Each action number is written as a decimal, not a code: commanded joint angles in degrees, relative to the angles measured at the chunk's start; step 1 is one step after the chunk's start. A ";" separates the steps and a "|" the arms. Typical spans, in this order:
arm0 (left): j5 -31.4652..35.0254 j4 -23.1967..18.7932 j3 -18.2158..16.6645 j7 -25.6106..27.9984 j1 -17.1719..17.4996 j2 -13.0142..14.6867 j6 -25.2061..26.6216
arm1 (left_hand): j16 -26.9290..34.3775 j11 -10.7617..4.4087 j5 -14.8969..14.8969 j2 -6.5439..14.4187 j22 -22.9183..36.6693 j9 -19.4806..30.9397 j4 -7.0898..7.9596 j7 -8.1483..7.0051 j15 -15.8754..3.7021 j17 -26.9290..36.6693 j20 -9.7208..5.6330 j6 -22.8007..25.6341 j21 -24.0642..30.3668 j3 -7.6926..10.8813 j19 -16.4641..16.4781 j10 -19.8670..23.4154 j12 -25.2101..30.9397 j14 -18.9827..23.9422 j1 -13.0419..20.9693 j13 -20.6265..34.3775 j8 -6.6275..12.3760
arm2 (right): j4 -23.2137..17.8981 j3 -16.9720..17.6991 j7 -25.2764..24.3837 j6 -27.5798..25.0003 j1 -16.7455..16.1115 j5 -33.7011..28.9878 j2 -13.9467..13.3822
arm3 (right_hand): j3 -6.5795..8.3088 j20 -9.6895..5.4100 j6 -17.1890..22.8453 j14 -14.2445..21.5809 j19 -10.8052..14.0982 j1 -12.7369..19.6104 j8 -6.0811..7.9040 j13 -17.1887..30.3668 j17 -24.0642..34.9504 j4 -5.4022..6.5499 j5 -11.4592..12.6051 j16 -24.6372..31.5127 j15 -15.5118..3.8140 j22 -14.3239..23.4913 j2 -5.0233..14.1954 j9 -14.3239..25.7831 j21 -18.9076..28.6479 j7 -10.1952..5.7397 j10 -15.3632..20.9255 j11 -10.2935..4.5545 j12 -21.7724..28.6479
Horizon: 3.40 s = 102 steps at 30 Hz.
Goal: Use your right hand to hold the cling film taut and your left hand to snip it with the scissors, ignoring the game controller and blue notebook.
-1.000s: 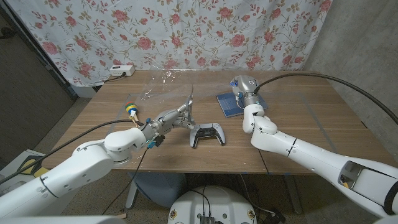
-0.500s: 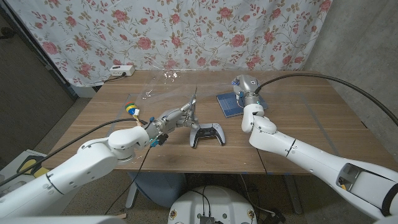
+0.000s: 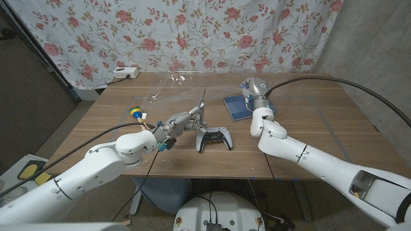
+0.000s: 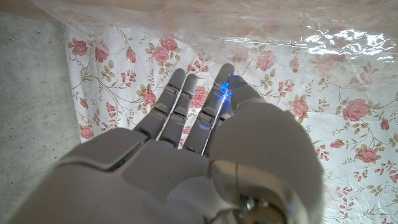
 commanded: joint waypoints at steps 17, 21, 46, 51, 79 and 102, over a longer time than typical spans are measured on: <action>-0.70 0.78 1.26 -0.73 -0.44 -0.70 -0.25 | 0.28 -3.33 -0.46 0.39 0.03 0.31 0.03 0.21 -0.05 -0.08 -0.38 0.27 0.27 -0.61 0.00 3.81 -0.24 0.53 0.69 0.24 -0.36 | -0.53 0.64 -0.04 0.91 -0.19 0.33 -0.48 | 0.25 0.00 0.90 0.63 -0.09 -0.04 -0.54 -0.18 0.36 -0.12 0.63 -0.48 -10.19 -0.19 -0.29 0.35 0.97 -0.06 0.42 -0.10 0.74; -0.86 1.20 1.32 -1.07 -0.73 -0.72 -0.23 | 0.27 -3.30 -0.51 0.46 0.03 0.34 0.08 0.12 -0.03 -0.10 -0.31 0.31 0.27 -0.69 -0.01 3.86 -0.28 0.49 0.72 0.26 -0.40 | -0.74 0.60 0.01 1.45 -0.32 0.34 -0.98 | 0.27 -0.10 0.86 0.70 -0.16 -0.06 -0.67 -0.23 0.40 -0.12 0.70 -0.54 -10.22 -0.22 -0.24 0.36 1.09 -0.16 0.39 -0.24 0.78; -0.73 1.48 1.39 -1.58 -0.52 -0.66 -1.12 | 0.30 -3.33 -0.67 0.80 0.03 0.60 0.31 0.15 0.01 -0.21 -0.26 0.36 0.28 -1.12 -0.09 3.97 -0.48 0.49 0.87 0.43 -0.63 | -1.88 0.56 -0.96 2.06 -1.13 -0.13 -1.98 | 0.19 -0.33 1.10 1.08 -0.32 -0.18 -1.27 -0.41 0.80 -0.15 1.06 -0.84 -10.34 -0.44 -0.28 0.46 1.92 -0.54 0.29 -0.53 1.15; -0.59 1.49 1.33 -1.58 -0.46 -0.54 -1.25 | 0.31 -3.42 -0.67 1.11 0.04 0.42 0.33 0.10 0.02 -0.22 -0.26 0.53 0.32 -1.07 -0.04 4.06 -0.61 0.47 1.08 0.28 -0.75 | -2.33 0.58 -1.19 1.87 -1.44 -0.24 -2.20 | 0.17 -0.48 1.12 1.13 -0.41 -0.20 -1.41 -0.34 0.91 -0.15 1.13 -0.91 -10.36 -0.49 -0.28 0.49 2.10 -0.67 0.19 -0.59 1.27; -0.75 1.66 0.66 -1.10 0.65 -0.70 -2.55 | 0.42 -3.48 -1.19 2.11 0.08 0.66 0.29 0.04 -0.15 -0.34 -0.29 0.88 0.52 -1.01 0.09 4.40 -0.70 0.85 1.92 0.59 -0.87 | -4.02 1.53 -3.59 3.10 -3.97 0.07 -3.90 | 0.05 -0.99 1.22 1.10 -0.76 -0.37 -2.11 -0.28 1.53 -0.07 1.39 -1.40 -10.34 -0.70 -0.21 0.70 3.11 -1.26 -0.44 -1.16 1.56; -1.13 2.17 1.77 -2.97 -0.45 -0.78 -1.83 | 0.38 -3.57 -1.41 2.30 0.09 0.92 0.37 0.09 -0.16 -0.39 -0.44 0.94 0.62 -1.30 0.08 4.62 -0.75 0.93 2.09 0.79 -0.96 | -3.44 2.68 -4.77 3.34 -4.48 0.75 -3.44 | -0.13 -0.99 1.35 1.25 -1.09 -0.55 -2.52 -0.56 1.99 -0.06 1.40 -1.65 -10.40 -0.84 -0.30 0.84 3.78 -1.60 -0.81 -1.07 1.56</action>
